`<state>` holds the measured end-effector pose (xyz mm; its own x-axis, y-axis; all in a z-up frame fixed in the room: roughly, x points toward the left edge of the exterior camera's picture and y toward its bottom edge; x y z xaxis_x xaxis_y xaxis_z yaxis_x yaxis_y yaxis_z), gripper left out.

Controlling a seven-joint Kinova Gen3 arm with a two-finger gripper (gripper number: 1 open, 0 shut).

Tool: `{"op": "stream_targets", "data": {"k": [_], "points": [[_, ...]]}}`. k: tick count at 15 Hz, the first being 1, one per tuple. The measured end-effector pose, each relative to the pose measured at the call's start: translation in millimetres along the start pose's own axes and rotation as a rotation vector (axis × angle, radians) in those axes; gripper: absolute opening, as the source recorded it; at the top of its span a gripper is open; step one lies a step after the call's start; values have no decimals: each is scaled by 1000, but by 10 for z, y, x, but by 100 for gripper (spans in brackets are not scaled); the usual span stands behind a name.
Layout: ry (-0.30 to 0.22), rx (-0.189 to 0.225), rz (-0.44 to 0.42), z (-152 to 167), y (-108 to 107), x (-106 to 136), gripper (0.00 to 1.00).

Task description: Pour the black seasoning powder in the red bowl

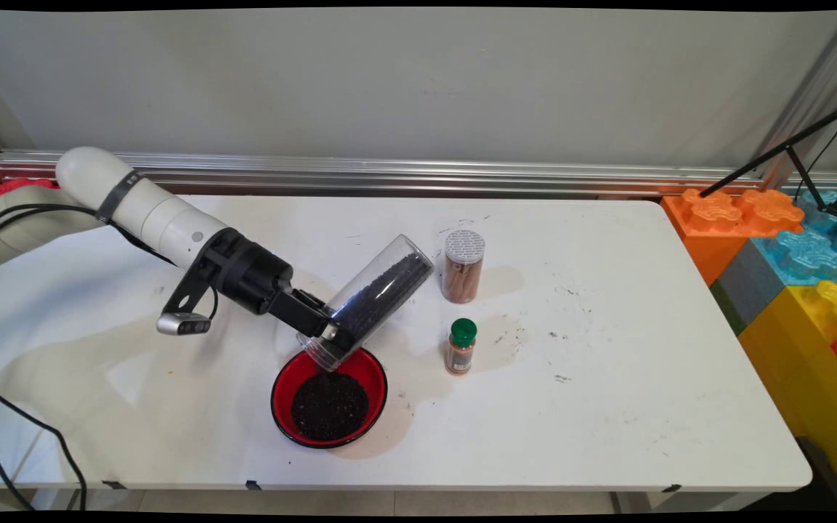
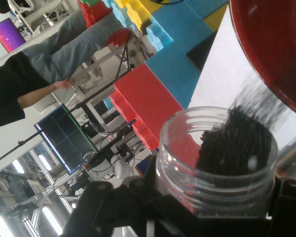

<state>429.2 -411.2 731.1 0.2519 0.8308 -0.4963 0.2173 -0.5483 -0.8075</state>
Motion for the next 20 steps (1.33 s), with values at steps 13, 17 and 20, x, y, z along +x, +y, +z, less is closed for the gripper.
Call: {"op": "stream_targets", "data": {"k": [13, 17, 20], "points": [[-11, 1, -37, -4, 2, -18, 0], [-10, 1, -33, -5, 2, -18, 0], [-8, 0, -25, -9, 4, -14, 0]]}}
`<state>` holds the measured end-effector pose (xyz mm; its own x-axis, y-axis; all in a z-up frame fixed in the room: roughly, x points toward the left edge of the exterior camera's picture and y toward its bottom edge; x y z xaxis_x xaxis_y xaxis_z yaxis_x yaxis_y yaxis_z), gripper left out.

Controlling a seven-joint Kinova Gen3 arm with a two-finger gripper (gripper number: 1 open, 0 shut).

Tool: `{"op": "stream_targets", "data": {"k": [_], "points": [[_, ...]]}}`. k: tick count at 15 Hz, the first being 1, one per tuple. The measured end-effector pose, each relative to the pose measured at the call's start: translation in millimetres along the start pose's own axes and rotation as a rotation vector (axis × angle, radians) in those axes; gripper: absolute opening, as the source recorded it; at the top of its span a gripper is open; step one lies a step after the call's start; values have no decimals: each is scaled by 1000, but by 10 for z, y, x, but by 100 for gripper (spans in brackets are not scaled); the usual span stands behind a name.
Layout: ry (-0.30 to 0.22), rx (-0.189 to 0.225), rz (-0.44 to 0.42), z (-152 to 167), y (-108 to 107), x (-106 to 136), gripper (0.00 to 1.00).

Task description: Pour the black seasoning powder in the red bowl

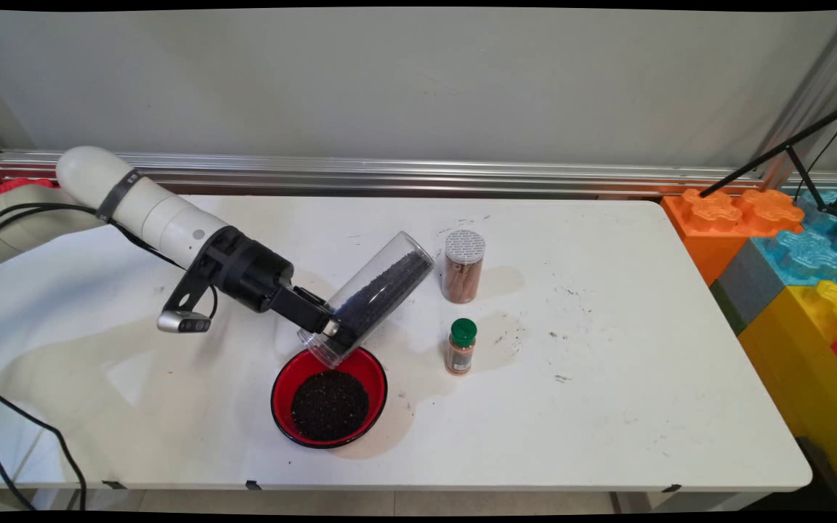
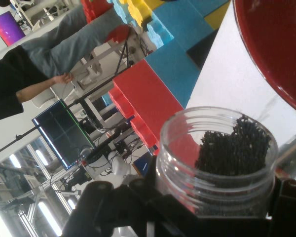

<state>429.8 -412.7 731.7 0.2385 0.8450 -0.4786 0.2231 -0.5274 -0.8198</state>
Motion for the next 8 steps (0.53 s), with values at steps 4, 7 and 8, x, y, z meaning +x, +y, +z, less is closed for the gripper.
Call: {"op": "stream_targets", "data": {"k": [4, 7, 8], "points": [[4, -4, 27, -7, 10, 4, 0], [7, -7, 42, -9, 17, 4, 0], [8, -8, 44, -10, 18, 4, 0]]}}
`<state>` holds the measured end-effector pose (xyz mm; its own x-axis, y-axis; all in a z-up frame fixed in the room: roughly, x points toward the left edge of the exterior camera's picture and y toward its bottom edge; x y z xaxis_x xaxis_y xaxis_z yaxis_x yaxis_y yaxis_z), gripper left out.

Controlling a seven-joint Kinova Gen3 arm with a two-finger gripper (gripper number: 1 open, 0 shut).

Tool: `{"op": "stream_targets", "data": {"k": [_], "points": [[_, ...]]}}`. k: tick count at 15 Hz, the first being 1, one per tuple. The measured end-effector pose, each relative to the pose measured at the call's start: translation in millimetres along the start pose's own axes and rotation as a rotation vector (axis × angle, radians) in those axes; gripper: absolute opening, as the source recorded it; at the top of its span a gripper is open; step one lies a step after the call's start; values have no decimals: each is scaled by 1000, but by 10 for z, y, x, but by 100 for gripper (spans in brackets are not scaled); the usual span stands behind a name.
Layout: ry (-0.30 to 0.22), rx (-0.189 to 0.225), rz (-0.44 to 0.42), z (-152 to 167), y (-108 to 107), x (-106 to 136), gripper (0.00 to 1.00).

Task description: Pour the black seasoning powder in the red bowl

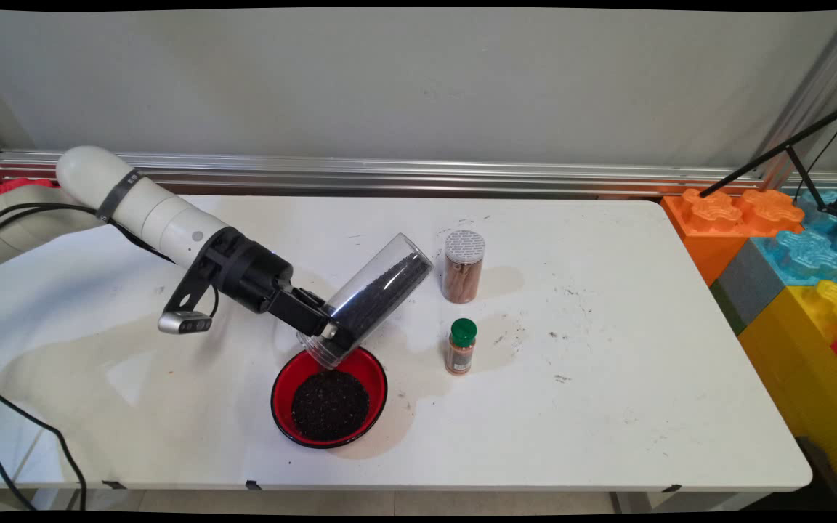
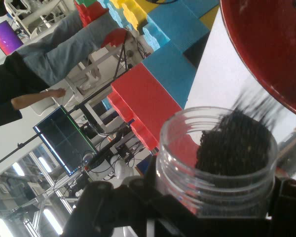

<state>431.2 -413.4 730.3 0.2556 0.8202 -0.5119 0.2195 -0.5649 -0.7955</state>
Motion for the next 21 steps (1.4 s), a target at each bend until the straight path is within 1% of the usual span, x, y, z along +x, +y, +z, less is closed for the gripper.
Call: {"op": "stream_targets", "data": {"k": [8, 12, 16, 17, 19, 21], "points": [[2, -2, 9, 0, 0, -1, 0], [-3, -1, -15, -1, -2, -6, 0], [-14, 0, -71, -14, -2, -13, 0], [-20, 2, -105, -22, -3, -14, 0], [-28, 4, -144, -31, -5, -21, 0], [-43, 10, -227, -46, -9, -32, 0]]}}
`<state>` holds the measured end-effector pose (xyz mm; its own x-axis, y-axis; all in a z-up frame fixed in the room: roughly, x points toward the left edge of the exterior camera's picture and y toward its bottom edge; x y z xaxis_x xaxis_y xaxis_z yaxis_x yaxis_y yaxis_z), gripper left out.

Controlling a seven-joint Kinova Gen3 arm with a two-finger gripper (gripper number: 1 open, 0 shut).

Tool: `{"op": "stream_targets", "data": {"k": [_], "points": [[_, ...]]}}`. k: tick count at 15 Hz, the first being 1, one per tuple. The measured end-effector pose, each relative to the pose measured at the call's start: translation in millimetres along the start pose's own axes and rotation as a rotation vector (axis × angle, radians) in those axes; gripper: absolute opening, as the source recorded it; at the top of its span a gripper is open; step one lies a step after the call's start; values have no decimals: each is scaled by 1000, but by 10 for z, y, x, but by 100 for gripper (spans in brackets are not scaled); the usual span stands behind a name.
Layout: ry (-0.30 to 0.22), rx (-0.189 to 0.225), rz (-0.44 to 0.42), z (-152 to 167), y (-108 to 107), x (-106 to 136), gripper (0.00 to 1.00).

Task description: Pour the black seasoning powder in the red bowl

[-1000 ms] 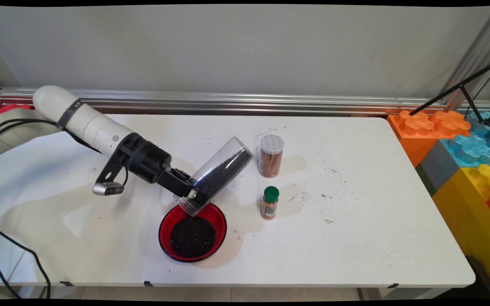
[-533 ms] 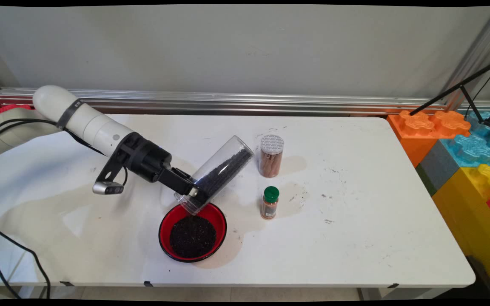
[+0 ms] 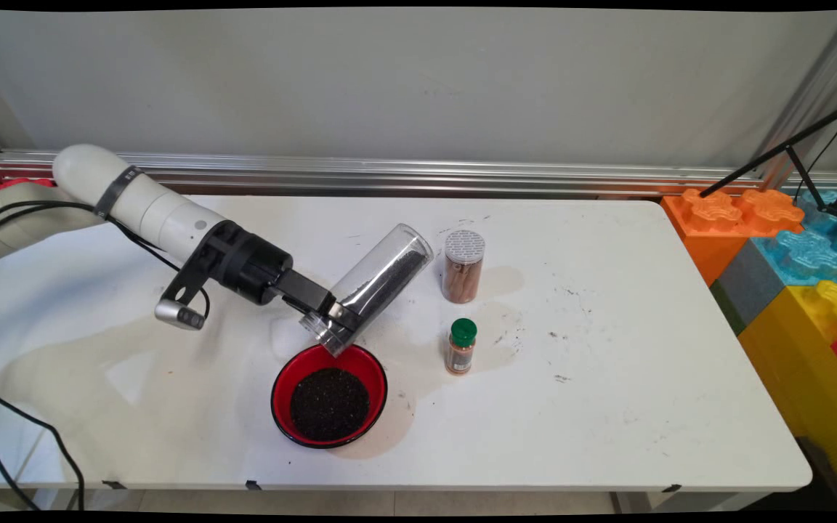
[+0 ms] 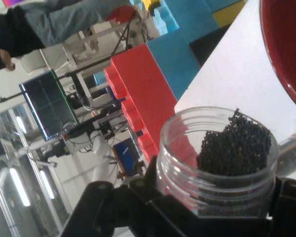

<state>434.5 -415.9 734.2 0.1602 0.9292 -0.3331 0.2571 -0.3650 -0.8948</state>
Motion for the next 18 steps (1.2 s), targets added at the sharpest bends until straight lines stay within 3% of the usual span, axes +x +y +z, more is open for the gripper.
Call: {"op": "stream_targets", "data": {"k": [8, 18], "points": [[-20, 13, -161, -24, -15, -10, 0], [-47, 45, -436, -67, -66, -47, 0]]}}
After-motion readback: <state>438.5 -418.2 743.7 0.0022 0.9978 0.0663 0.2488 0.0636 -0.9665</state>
